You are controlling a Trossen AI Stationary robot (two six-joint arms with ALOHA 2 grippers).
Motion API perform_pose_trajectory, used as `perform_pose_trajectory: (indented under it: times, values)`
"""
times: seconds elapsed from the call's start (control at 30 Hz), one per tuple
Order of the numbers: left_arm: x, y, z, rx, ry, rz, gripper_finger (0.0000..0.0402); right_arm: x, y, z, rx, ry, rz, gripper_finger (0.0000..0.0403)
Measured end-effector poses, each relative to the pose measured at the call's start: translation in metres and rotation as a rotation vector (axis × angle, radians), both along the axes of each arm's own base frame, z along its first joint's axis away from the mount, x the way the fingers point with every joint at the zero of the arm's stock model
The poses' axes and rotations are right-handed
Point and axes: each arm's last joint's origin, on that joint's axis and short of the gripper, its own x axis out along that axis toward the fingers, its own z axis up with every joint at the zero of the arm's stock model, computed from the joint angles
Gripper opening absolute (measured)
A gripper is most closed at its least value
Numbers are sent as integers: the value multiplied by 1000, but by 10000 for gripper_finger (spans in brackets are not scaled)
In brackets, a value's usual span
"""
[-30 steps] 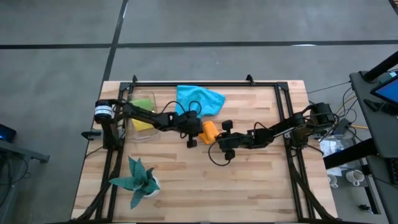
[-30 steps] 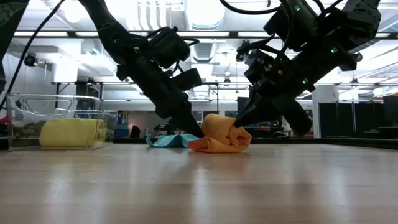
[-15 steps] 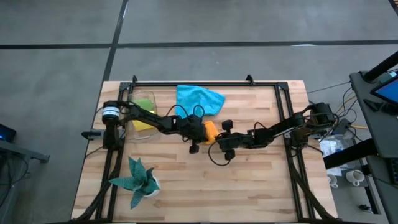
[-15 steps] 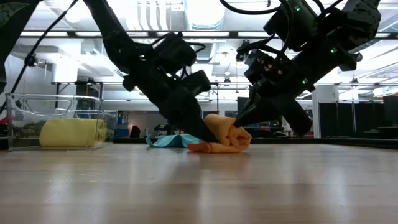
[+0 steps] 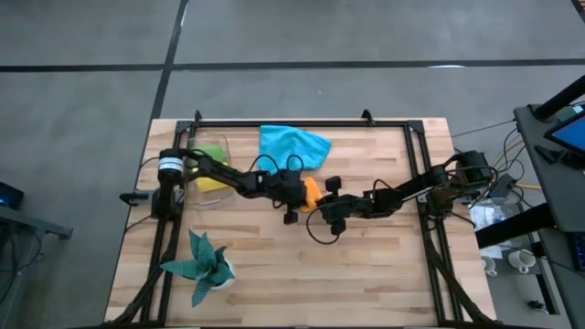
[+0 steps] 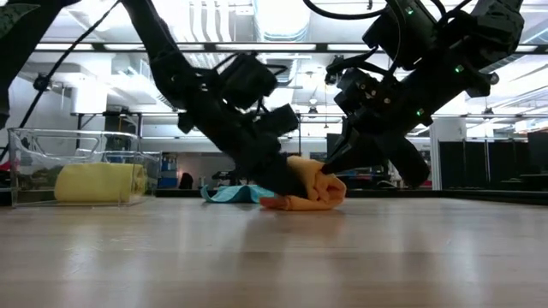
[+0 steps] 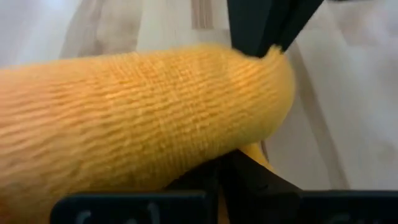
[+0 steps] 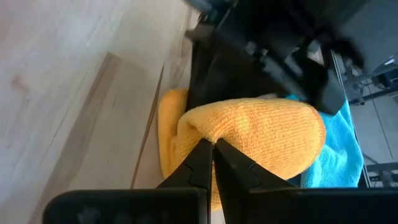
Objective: Roll microfiber towels into tight, uniform cylinder then place into a basket
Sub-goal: Roll the orange microfiber towel
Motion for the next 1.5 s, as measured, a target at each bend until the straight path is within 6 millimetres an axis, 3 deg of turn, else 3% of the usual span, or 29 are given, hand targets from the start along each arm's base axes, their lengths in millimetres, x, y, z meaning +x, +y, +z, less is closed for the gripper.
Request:
perform_pose_trajectory:
  times: [0.13,0.3,0.87,1.5]
  values:
    - [8,1,-10,-13,-3,9,0,1,0,1,-6,-4,6,8]
    - [14,2,-8,-17,-12,13,0,0,0,0,-6,0,5,8]
    - [7,-1,12,-20,-7,10,0,0,0,0,-1,9,-1,8]
    - [-4,-2,19,-33,99,9,0,-1,0,-2,-4,27,-1,8]
